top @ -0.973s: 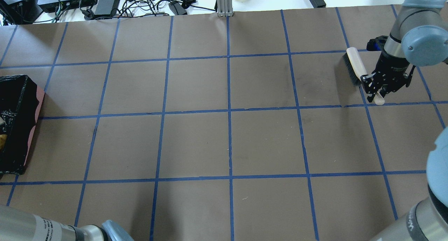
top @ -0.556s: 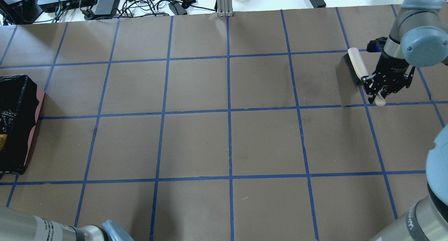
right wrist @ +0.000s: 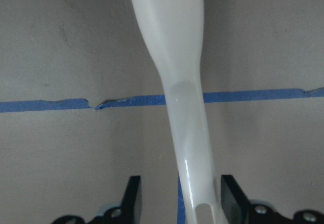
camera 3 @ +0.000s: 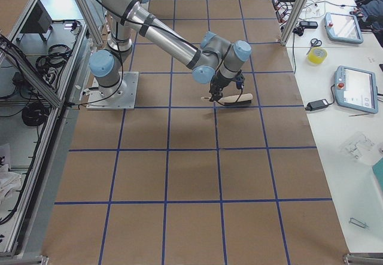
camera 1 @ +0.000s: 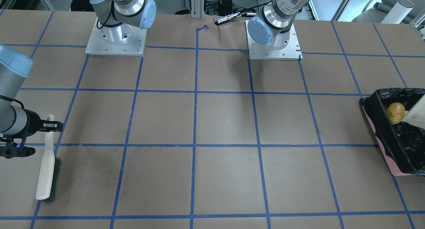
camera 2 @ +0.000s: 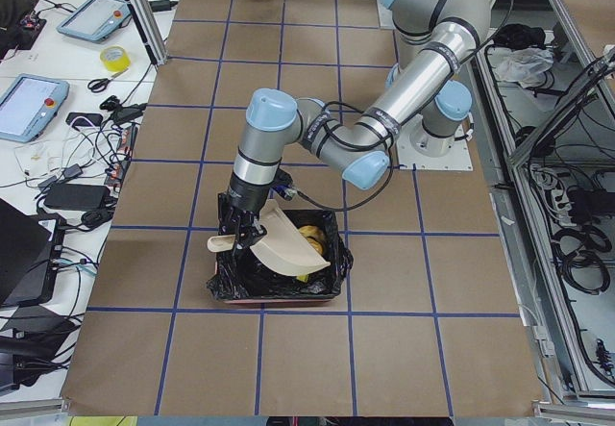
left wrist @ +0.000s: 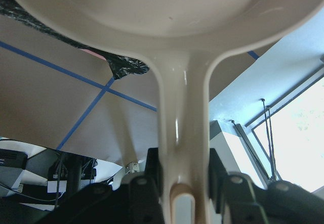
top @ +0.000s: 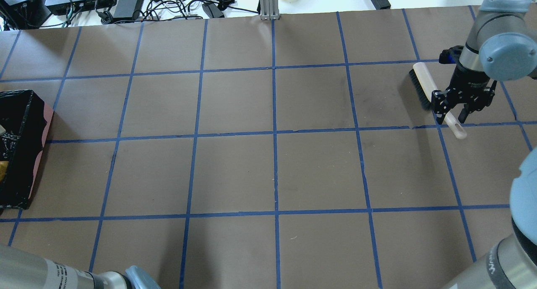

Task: Sweep and dump trash into bin
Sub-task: 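Tilt the dustpan over the black bin with the left gripper to dump the trash, then return the dustpan with the left gripper while the right gripper sets down the brush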

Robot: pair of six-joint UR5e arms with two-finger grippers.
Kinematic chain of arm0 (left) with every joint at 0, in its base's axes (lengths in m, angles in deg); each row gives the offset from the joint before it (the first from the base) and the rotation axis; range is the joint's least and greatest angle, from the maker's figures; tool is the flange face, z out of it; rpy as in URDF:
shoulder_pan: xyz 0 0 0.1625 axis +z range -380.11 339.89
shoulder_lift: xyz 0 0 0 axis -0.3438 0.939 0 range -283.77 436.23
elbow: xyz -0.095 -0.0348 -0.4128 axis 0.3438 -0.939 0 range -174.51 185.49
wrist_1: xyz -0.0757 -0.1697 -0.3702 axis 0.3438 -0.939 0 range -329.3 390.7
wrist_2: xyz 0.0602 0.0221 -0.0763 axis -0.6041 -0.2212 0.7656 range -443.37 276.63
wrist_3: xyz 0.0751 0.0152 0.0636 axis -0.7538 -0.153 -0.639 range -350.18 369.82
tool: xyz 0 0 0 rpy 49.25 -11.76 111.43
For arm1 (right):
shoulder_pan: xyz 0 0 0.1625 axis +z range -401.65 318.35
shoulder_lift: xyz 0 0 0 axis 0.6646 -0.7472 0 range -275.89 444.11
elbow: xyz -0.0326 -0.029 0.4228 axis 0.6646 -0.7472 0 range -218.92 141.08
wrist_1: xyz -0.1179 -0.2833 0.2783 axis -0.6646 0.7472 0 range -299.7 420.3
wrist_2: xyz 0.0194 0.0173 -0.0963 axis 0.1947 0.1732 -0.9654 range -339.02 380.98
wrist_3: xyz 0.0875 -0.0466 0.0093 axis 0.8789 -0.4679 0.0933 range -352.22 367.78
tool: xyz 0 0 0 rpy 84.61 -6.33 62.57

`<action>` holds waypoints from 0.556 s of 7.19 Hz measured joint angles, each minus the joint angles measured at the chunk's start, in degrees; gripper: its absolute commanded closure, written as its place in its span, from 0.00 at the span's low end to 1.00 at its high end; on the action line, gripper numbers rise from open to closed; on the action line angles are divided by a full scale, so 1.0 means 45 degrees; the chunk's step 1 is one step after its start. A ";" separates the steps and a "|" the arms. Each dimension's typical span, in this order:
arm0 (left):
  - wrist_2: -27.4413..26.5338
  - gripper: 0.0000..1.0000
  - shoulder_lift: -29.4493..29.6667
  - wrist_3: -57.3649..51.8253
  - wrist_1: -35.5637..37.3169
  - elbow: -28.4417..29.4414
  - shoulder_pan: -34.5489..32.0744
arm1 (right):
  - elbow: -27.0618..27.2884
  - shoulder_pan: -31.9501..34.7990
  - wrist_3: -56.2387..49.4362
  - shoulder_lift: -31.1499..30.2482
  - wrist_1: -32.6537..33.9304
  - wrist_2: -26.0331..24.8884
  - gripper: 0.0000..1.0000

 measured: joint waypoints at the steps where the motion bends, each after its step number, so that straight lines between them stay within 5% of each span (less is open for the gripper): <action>1: 0.0007 1.00 0.0091 0.0719 -0.1317 0.0805 -0.0261 | -0.0002 0.0000 0.0005 0.0001 0.0018 0.0004 0.35; 4: 0.0065 1.00 0.0129 0.4306 -0.3730 0.1578 -0.2406 | -0.0319 0.0018 -0.0020 -0.0137 0.0036 -0.0311 0.24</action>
